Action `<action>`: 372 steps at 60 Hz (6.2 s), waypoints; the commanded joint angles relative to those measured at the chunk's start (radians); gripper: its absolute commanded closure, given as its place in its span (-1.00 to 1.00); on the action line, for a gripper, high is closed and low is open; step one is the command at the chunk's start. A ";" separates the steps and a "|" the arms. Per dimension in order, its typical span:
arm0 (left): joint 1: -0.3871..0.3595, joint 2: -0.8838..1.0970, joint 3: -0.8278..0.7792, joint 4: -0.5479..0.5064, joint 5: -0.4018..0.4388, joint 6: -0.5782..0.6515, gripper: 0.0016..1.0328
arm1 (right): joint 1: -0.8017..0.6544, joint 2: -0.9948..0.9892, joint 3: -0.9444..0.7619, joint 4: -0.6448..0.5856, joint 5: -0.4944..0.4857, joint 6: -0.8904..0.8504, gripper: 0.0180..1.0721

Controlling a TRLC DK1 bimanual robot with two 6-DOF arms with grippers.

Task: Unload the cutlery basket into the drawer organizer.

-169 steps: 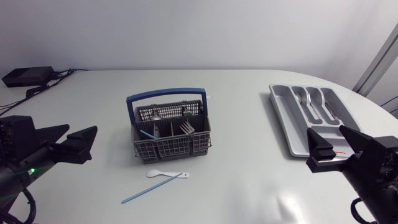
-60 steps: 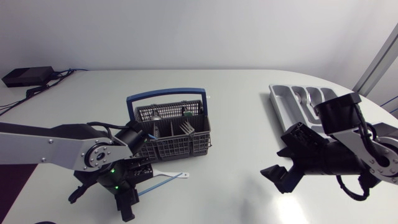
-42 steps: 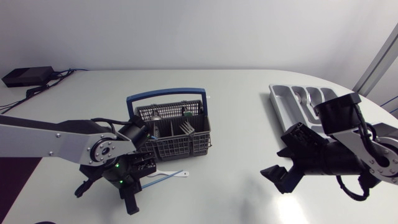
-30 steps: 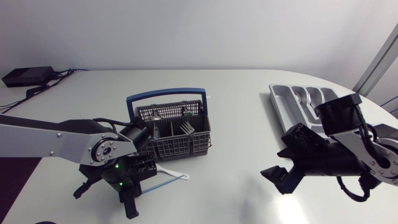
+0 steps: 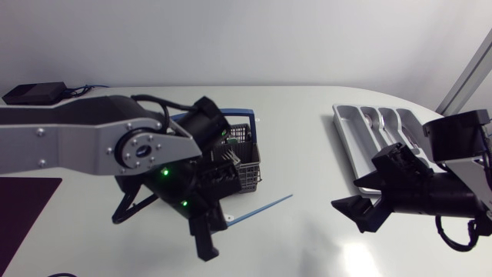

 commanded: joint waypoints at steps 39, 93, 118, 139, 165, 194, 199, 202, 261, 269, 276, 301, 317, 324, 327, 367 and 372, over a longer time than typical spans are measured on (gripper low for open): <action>0.004 0.189 0.312 0.503 0.231 -0.471 0.94 | 0.005 0.182 0.285 0.015 -0.351 0.308 -0.75; 0.052 0.261 0.270 0.717 0.237 -0.612 0.94 | -0.078 0.369 0.443 0.196 -0.498 0.479 0.09; 0.037 0.266 0.270 0.719 0.237 -0.618 0.94 | -0.032 0.399 0.460 0.218 -0.495 0.499 0.74; 0.035 0.249 0.267 0.733 0.229 -0.615 0.22 | -0.035 0.382 0.429 0.236 -0.497 0.502 0.89; 0.164 0.062 0.353 0.421 0.177 -0.322 -0.24 | -0.319 0.485 0.498 0.011 -0.440 0.252 0.89; 0.027 -0.195 -0.199 0.237 -0.111 0.314 -0.28 | -0.394 0.933 0.764 -0.008 0.014 0.165 0.88; 0.008 -0.199 -0.268 0.268 -0.165 0.353 -0.30 | -0.385 0.993 0.794 -0.012 0.065 0.168 0.86; 0.003 -0.201 -0.294 0.277 -0.179 0.371 -0.31 | -0.380 1.024 0.814 -0.022 0.069 0.168 0.85; 0.198 -0.265 -0.520 0.447 -0.124 0.394 -0.33 | 0.246 0.358 0.287 0.029 0.092 0.053 -0.69; 0.314 -0.299 -0.541 0.447 -0.025 0.399 -0.33 | 0.448 0.382 0.277 0.058 0.109 0.091 -0.68; 0.414 -0.317 -0.553 0.475 0.036 0.405 -0.34 | 0.534 0.444 0.296 0.104 0.111 0.104 -0.68; 0.465 -0.189 -0.547 0.696 0.074 0.348 -0.34 | 0.736 0.703 0.356 0.279 0.183 0.137 -0.68; 0.466 -0.050 -0.492 0.819 0.074 0.308 -0.34 | 0.801 0.812 0.395 0.356 0.241 0.151 -0.68; 0.462 -0.023 -0.472 0.851 0.074 0.288 -0.34 | 0.819 0.858 0.425 0.380 0.258 0.156 -0.68; 0.465 -0.023 -0.475 0.875 0.076 0.271 -0.34 | 0.830 0.876 0.438 0.389 0.270 0.156 -0.68; 0.644 -0.486 -0.722 0.734 0.219 0.294 -0.34 | 0.851 1.079 0.607 0.388 0.395 0.165 -0.42; 0.661 -0.521 -0.738 0.716 0.237 0.294 -0.34 | 0.853 1.110 0.630 0.359 0.395 0.165 -0.39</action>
